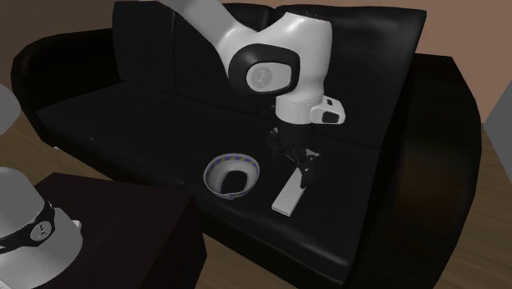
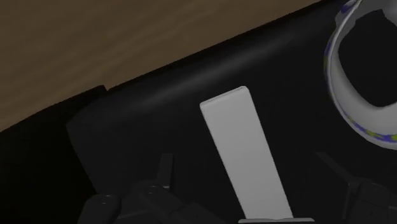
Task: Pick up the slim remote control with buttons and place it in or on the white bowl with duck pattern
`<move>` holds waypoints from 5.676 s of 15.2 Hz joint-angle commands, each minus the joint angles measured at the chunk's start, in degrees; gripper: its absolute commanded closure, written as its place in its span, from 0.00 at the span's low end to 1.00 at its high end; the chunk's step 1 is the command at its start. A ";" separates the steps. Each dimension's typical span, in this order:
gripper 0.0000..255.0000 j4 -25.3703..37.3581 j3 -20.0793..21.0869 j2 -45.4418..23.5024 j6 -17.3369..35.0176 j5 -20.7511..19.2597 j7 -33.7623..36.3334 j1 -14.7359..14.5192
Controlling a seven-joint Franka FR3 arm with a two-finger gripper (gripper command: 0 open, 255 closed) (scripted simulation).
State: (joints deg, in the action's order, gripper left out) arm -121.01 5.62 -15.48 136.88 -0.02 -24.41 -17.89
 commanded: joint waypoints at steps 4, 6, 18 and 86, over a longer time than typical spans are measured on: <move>0.00 7.27 1.45 -9.69 2.24 -1.87 -1.87 -2.17; 0.00 10.11 1.95 -13.29 2.90 -2.72 -2.50 -3.20; 0.00 14.76 1.92 -22.45 7.27 -4.49 -2.90 -5.19; 1.00 -20.82 8.26 4.96 15.87 -1.35 6.68 -9.50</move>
State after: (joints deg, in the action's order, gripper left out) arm -141.85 14.04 -9.67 151.89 -0.97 -17.96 -27.33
